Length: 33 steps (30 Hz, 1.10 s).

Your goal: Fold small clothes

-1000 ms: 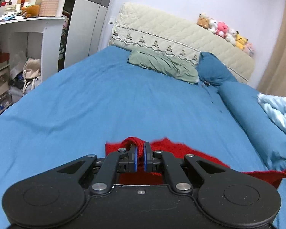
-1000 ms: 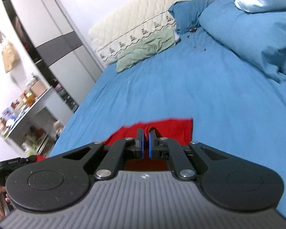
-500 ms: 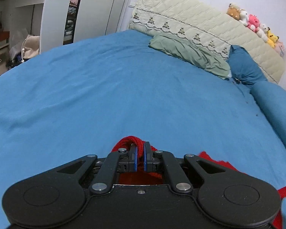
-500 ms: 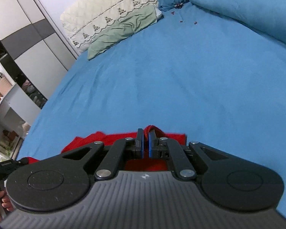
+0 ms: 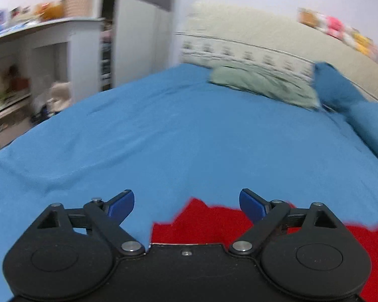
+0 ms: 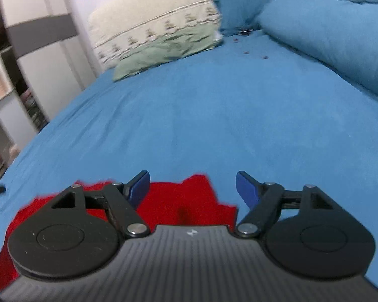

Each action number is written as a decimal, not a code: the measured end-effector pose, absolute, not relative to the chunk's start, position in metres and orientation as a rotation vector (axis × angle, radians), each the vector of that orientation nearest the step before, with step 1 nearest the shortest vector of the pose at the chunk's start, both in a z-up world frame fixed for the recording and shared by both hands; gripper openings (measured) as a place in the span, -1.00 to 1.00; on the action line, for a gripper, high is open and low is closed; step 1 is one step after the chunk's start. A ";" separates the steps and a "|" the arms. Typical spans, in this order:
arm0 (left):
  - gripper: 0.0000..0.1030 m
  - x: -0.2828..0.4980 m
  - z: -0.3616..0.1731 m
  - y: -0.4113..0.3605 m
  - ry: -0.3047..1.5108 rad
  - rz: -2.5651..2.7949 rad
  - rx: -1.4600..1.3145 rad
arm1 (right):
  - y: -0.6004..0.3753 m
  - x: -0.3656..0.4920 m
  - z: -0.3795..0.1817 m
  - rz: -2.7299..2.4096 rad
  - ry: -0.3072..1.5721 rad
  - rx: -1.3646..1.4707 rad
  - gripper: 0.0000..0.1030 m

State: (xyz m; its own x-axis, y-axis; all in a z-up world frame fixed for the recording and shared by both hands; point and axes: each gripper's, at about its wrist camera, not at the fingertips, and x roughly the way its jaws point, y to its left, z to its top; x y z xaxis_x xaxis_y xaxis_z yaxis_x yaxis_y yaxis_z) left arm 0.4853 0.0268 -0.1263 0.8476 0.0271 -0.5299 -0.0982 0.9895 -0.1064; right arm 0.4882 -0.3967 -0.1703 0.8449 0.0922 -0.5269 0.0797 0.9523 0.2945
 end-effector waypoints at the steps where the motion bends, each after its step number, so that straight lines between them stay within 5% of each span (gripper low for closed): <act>1: 0.82 0.476 -0.129 0.024 0.572 0.023 -0.126 | -0.393 0.482 -0.173 0.032 0.574 0.309 0.76; 8: 0.86 0.479 -0.187 -0.003 0.819 -0.120 -0.078 | -0.367 0.464 -0.215 0.070 0.684 0.232 0.72; 10: 1.00 0.476 -0.194 -0.013 0.810 -0.136 -0.012 | -0.375 0.462 -0.227 0.028 0.691 0.245 0.69; 20: 1.00 0.473 -0.199 -0.018 0.818 -0.149 0.056 | -0.380 0.457 -0.229 0.019 0.680 0.266 0.66; 33: 1.00 0.455 -0.158 -0.061 0.873 -0.235 0.154 | -0.411 0.362 -0.161 0.011 0.709 0.336 0.90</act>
State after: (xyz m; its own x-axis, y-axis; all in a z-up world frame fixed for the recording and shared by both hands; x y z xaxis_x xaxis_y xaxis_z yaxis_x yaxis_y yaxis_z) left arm 0.4550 -0.0612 -0.1579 0.6191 -0.1412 -0.7725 0.2661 0.9632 0.0372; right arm 0.3620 -0.4113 -0.1610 0.7612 0.1226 -0.6368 0.1034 0.9465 0.3057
